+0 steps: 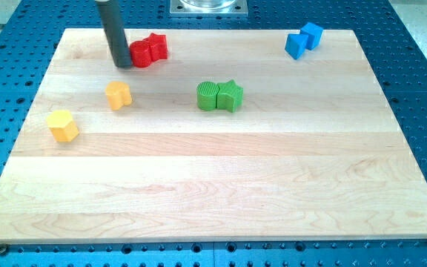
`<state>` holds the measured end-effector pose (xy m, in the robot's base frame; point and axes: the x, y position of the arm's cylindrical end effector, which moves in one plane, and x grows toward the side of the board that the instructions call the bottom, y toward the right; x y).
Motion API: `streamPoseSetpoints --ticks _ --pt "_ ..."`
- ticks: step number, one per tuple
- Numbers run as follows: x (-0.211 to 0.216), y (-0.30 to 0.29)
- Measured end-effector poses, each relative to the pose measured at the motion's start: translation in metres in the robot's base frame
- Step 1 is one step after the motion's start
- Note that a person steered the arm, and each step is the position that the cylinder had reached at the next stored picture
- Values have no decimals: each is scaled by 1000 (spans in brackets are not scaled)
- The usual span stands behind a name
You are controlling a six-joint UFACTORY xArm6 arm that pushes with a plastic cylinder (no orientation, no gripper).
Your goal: Separate the red star from the red circle
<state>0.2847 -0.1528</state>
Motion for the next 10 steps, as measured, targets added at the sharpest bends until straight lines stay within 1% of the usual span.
streamPoseSetpoints --ticks 1,2,3,4,5,6,7,8,10 --pt "-22 33" --pt "-52 50" --pt "-81 54" --pt "-79 93" --pt "-65 139" --pt "-93 150" --pt "-83 192" --pt "-62 213" --pt "-62 202"
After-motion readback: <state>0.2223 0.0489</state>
